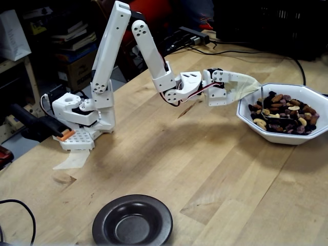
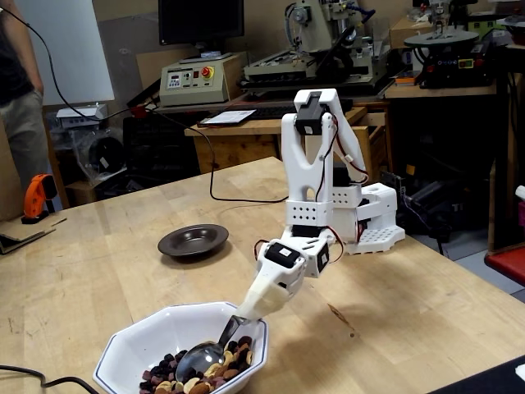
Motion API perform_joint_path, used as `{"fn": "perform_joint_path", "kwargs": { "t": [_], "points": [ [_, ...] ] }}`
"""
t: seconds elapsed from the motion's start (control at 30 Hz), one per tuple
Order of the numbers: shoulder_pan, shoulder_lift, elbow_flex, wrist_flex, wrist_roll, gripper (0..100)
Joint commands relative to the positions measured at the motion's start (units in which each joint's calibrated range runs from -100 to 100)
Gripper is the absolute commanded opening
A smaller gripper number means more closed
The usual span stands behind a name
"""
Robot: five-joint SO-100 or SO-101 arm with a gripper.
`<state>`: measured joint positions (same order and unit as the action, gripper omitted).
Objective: Use spoon to transfer food from the white bowl to brown plate
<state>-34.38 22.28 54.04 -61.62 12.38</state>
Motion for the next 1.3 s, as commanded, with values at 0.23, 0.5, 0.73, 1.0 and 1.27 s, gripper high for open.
{"fn": "perform_joint_path", "kwargs": {
  "t": [0.23, 0.5, 0.73, 1.0, 1.27],
  "points": [
    [-1.0, -1.1, -1.2, -0.2, -9.1, 4],
    [-0.6, -6.4, -0.9, -0.2, -14.7, 4],
    [3.3, -10.3, -0.6, -0.2, -18.2, 4],
    [5.5, -10.4, -0.3, -0.2, -18.9, 4],
    [5.6, -10.4, -0.2, -0.2, -18.9, 4]
  ]
}}
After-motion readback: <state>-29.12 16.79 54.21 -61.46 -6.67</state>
